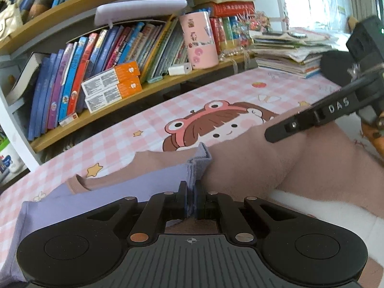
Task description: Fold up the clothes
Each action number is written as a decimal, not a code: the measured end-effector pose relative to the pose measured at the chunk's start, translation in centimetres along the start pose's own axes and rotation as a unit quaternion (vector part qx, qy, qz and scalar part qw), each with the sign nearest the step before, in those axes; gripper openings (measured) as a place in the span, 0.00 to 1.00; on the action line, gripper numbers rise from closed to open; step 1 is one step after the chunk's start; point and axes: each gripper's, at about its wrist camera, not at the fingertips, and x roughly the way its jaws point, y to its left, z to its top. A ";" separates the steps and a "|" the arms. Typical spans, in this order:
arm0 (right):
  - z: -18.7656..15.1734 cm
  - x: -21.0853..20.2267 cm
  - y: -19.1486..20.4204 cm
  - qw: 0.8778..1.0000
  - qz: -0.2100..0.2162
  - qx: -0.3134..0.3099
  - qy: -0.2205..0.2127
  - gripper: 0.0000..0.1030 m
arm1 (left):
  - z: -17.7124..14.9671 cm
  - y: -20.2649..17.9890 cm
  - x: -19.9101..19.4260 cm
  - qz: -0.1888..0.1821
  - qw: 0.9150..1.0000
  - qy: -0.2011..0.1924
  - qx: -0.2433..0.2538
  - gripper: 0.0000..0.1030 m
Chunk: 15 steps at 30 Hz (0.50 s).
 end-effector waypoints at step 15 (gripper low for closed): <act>0.5 -1.2 -1.4 0.993 -0.104 -0.004 -0.052 0.15 | 2.7 4.7 -6.1 0.051 0.989 -0.117 -0.071 0.04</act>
